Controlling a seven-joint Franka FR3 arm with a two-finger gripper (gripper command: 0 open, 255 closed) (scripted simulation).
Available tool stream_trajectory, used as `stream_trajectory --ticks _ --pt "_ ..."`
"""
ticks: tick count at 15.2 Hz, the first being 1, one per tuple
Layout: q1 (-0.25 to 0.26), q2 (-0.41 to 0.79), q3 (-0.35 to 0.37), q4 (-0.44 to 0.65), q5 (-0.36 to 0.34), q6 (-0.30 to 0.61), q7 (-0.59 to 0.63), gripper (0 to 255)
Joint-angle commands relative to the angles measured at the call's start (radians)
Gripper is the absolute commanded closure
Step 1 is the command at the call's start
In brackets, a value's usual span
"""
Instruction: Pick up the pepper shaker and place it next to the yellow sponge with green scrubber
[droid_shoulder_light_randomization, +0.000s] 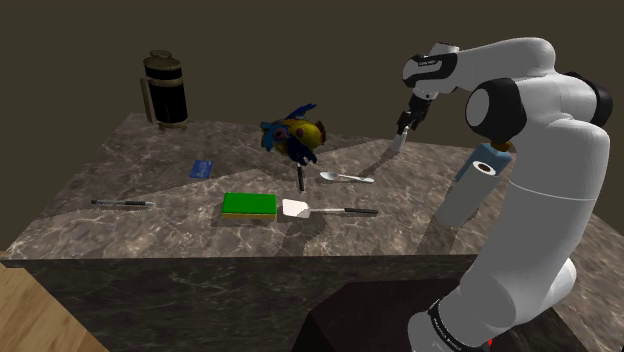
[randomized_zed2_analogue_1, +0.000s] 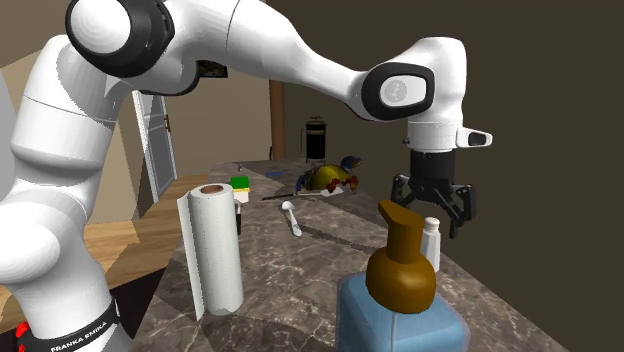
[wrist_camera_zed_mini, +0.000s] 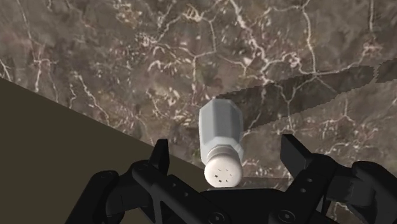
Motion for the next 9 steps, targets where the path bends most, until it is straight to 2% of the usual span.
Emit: stream_trajectory --ticks 1,4,5,9 --pt "0.000 0.000 0.000 -0.001 0.000 0.001 0.000 0" --pt "0.000 0.000 0.000 -0.001 0.000 0.001 0.000 0" --pt "0.000 0.000 0.000 -0.001 0.000 0.001 0.000 255" --pt "0.000 0.000 0.000 -0.001 0.000 0.001 0.000 255"
